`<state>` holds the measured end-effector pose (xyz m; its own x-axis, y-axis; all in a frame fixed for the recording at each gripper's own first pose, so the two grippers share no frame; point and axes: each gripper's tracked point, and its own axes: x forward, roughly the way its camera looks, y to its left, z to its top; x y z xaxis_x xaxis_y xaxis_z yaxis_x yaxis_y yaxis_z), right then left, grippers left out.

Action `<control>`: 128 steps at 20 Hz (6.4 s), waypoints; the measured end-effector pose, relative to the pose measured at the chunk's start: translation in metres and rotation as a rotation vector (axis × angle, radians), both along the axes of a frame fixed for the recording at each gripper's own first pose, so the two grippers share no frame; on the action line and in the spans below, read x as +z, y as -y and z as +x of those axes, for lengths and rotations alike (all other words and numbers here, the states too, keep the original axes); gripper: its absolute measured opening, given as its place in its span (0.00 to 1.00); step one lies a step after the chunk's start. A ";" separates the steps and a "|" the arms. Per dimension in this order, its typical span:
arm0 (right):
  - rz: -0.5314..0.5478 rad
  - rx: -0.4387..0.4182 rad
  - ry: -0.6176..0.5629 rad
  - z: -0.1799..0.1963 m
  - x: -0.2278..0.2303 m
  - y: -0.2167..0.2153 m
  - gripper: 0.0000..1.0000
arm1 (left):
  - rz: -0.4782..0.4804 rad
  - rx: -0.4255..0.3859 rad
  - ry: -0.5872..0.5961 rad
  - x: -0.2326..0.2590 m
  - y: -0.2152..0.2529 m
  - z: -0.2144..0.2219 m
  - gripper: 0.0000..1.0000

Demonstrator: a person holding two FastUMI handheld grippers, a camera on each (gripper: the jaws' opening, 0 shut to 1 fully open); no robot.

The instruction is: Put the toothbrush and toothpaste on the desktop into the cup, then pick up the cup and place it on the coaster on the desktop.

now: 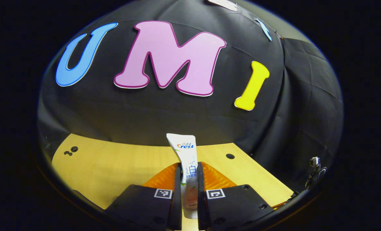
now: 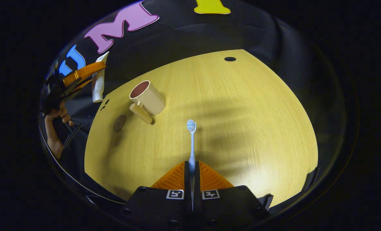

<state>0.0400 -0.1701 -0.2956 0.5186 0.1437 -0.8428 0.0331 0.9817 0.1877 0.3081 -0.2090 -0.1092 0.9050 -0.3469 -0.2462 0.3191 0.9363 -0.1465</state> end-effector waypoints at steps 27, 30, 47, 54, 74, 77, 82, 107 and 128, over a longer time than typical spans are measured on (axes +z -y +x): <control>0.015 0.045 -0.042 0.008 -0.014 -0.012 0.05 | 0.211 -0.079 0.078 -0.101 0.024 0.042 0.75; 0.028 0.052 0.013 0.027 0.000 -0.019 0.05 | 0.186 -0.020 0.087 -0.084 0.008 0.028 0.98; 0.223 0.158 0.356 0.159 0.119 -0.114 0.05 | 0.098 0.127 -0.060 -0.069 -0.048 -0.143 0.98; 0.232 0.202 0.525 0.208 0.154 -0.138 0.05 | -0.015 0.193 -0.167 -0.084 -0.060 -0.188 0.98; 0.281 0.156 0.686 0.271 0.067 -0.154 0.05 | 0.047 0.252 -0.288 -0.114 -0.091 -0.203 0.98; 0.270 0.138 0.661 0.270 0.049 -0.150 0.06 | 0.065 0.247 -0.292 -0.118 -0.093 -0.197 0.98; 0.248 0.163 0.664 0.257 0.047 -0.147 0.26 | 0.043 0.232 -0.288 -0.118 -0.083 -0.185 0.98; -0.088 0.278 0.202 0.177 0.035 -0.151 0.98 | -0.020 0.298 -0.322 -0.144 -0.135 -0.224 0.98; -0.229 0.160 -0.215 0.168 -0.060 -0.154 0.93 | -0.111 0.367 -0.416 -0.157 -0.184 -0.258 0.98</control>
<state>0.2077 -0.0157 -0.3558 0.3121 0.0033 -0.9501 -0.1099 0.9934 -0.0326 0.0498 -0.0247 -0.2663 0.8057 -0.0718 -0.5880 -0.1303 0.9468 -0.2942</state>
